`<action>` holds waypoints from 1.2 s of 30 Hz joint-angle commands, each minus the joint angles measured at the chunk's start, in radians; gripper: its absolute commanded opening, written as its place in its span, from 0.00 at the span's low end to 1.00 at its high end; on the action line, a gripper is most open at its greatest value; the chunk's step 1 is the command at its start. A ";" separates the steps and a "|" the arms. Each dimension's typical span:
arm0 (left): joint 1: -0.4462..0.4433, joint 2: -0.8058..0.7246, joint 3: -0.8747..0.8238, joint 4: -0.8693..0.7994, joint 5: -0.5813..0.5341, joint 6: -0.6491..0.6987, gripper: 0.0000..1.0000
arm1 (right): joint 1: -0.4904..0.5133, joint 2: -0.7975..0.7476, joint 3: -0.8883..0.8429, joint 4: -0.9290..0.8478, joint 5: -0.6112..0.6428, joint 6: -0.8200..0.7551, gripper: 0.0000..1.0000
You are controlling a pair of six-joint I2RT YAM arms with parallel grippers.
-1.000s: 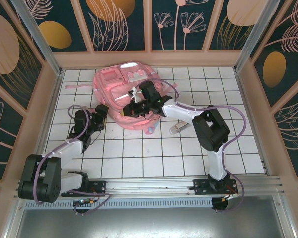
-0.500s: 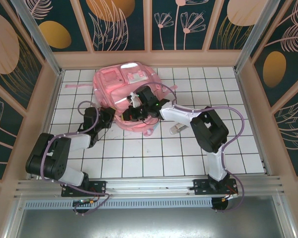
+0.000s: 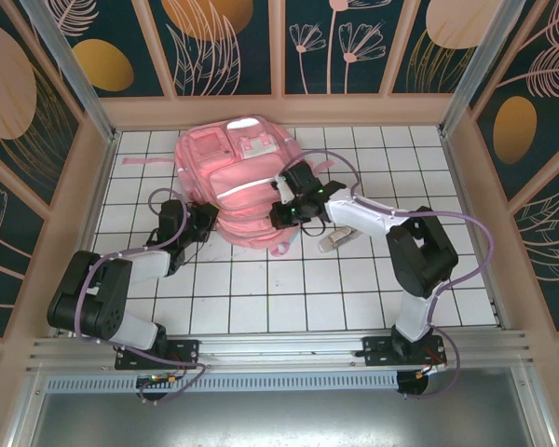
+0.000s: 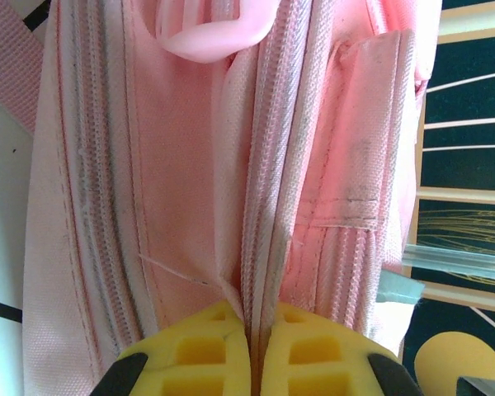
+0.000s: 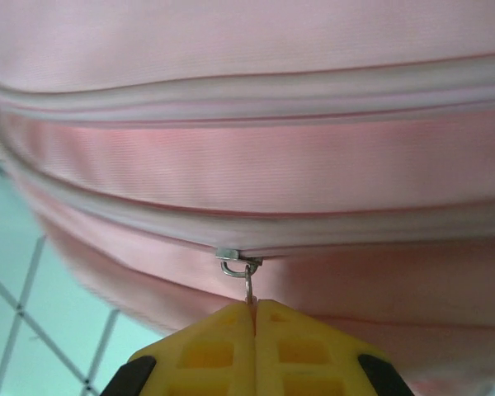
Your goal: Pack the student bag
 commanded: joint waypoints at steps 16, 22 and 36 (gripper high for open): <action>0.103 -0.063 0.102 -0.125 -0.002 0.175 0.00 | -0.158 0.006 0.066 -0.103 0.285 -0.095 0.00; 0.159 0.113 0.260 -0.073 0.034 0.224 0.00 | -0.072 -0.078 -0.060 0.043 -0.088 0.043 0.00; 0.169 0.086 0.599 -0.495 -0.134 0.411 0.90 | 0.102 0.128 0.157 0.381 -0.333 0.232 0.00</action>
